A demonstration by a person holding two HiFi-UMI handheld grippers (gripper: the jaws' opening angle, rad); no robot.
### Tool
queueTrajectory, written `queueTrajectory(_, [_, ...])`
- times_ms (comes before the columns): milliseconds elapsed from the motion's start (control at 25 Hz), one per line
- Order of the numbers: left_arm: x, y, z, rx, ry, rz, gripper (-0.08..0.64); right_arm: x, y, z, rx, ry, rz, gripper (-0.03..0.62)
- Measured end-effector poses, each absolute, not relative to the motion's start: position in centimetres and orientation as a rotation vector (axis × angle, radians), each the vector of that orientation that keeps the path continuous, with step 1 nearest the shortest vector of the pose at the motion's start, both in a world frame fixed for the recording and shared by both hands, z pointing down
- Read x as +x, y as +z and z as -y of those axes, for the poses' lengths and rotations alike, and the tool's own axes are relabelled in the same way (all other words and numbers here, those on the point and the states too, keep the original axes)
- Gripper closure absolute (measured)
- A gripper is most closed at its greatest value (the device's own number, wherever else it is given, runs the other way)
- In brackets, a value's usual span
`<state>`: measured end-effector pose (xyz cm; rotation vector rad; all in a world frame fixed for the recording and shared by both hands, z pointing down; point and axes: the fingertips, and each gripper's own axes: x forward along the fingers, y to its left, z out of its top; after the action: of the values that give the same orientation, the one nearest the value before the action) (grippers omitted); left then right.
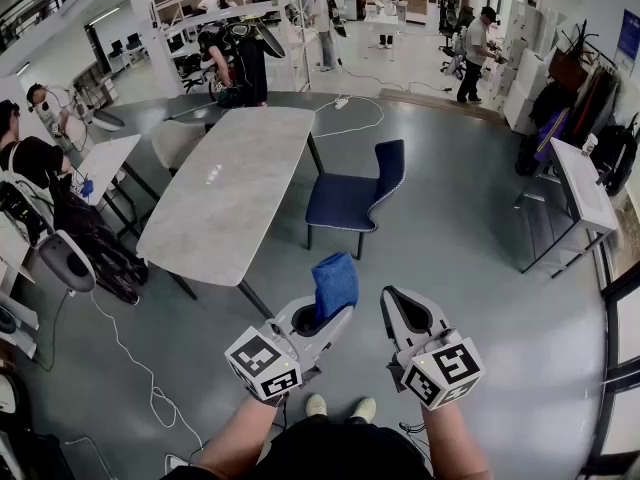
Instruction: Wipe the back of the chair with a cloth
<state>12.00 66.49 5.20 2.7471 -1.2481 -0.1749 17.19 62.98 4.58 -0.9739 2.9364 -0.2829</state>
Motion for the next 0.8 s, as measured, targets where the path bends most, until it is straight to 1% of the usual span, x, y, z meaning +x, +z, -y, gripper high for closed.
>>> queueTrajectory(520, [12.9, 5.9, -66.6, 2.729, -0.192, 1.248, 0.505, 17.9, 4.2, -63.4, -0.904, -0.275, -2.929, 0.578])
queueTrajectory(800, [12.4, 5.8, -64.9, 2.716, -0.178, 1.303, 0.505, 21.0, 3.7, -61.5, -0.924, -0.280, -2.889, 0.578])
